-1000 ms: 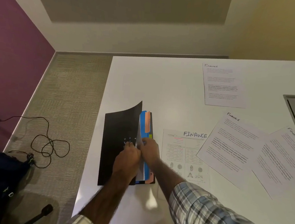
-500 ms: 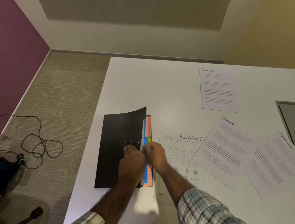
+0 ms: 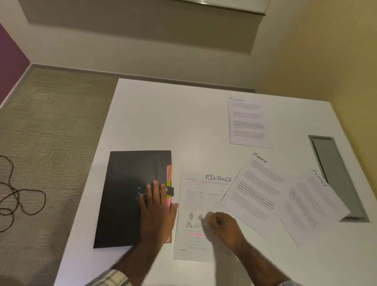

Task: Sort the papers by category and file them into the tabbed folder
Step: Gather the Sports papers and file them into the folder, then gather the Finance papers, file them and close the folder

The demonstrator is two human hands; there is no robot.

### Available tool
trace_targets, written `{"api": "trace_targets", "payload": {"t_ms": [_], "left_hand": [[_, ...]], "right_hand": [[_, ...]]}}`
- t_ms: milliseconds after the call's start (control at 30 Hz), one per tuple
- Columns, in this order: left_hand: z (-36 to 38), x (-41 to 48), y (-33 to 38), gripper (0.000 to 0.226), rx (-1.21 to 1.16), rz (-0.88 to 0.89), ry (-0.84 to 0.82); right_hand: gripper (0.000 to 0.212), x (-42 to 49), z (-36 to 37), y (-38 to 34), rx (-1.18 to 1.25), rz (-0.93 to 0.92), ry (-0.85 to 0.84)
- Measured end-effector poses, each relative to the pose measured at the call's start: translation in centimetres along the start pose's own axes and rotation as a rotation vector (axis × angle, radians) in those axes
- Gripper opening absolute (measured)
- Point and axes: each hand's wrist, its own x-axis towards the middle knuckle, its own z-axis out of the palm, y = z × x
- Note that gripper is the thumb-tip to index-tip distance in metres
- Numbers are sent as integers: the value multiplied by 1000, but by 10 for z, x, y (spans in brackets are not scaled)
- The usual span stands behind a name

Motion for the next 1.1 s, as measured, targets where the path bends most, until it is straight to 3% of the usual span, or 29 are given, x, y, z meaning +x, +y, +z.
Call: {"api": "trace_targets", "payload": {"t_ms": [467, 667, 800, 933, 1000, 1100], "left_hand": [[43, -29, 100, 86, 25, 401, -160], [58, -31, 193, 70, 101, 503, -290], [60, -41, 274, 76, 88, 544, -351], [90, -48, 339, 79, 152, 610, -449], [100, -52, 361, 81, 198, 605, -505], [113, -57, 373, 83, 263, 566, -544]], "right_hand": [[26, -62, -87, 146, -108, 296, 161], [19, -59, -148, 218, -35, 376, 323], [30, -48, -176, 267, -223, 474, 401], [42, -29, -196, 310, -103, 451, 463], [57, -20, -206, 325, 7, 416, 442], [88, -11, -209, 334, -39, 341, 346]]}}
